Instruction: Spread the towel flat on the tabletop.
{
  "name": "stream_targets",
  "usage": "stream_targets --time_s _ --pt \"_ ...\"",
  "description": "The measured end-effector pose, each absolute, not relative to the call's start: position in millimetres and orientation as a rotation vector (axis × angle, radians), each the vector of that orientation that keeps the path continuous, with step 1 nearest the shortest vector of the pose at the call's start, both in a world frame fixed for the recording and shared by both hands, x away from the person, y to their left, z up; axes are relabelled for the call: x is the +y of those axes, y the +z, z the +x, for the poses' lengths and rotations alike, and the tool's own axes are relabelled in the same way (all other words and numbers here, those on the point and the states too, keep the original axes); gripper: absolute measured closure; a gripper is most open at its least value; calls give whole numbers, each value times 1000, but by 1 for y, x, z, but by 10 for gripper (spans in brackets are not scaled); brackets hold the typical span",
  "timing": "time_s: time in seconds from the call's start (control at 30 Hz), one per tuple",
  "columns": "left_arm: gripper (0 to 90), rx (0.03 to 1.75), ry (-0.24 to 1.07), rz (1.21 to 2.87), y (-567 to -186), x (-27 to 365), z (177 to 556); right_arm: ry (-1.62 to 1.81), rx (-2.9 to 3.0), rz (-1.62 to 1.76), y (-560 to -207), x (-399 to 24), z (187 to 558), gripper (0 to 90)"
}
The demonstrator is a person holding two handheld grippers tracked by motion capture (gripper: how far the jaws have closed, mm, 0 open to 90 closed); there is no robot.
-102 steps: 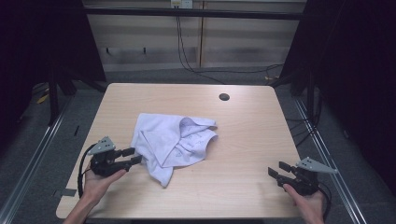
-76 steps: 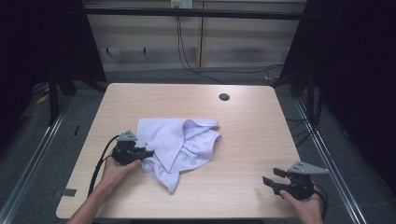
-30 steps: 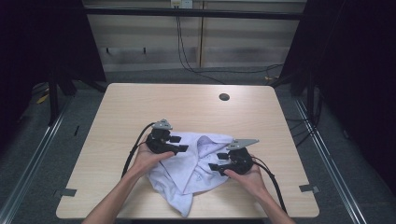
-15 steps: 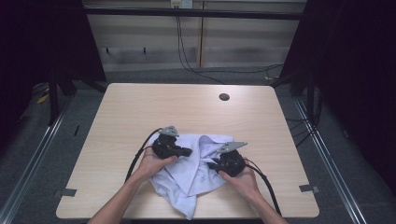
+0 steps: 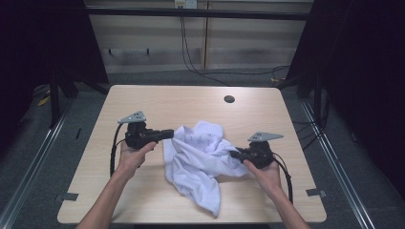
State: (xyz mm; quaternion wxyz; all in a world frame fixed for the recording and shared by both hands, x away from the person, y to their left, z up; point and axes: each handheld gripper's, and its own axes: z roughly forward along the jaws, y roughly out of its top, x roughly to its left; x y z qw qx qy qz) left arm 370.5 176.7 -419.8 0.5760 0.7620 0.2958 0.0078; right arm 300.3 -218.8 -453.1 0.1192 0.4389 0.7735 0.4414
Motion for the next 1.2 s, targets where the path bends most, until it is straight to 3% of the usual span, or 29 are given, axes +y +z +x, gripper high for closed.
stream_targets --time_s 0.33,0.47,0.6,0.7,0.83,1.07,1.2 --pt "900 729 210 1608 -342 208 380 1309 2082 1290 -368 -242 339 786" --pt "900 702 320 1624 -304 202 382 1298 2027 1257 -323 -242 360 790" --pt "900 640 363 1567 -271 200 372 1368 1919 1220 -280 -247 372 796" --pt "900 569 382 1587 -261 196 352 1470 1841 1182 -266 -254 368 801" --pt "900 521 275 1661 -288 183 328 1430 1902 1199 -297 -261 360 806" --pt "852 483 -48 1816 -379 148 309 1281 2050 1361 -414 -281 350 818" --pt "775 495 -71 1872 -396 149 309 1202 2032 1445 -441 -301 357 804"
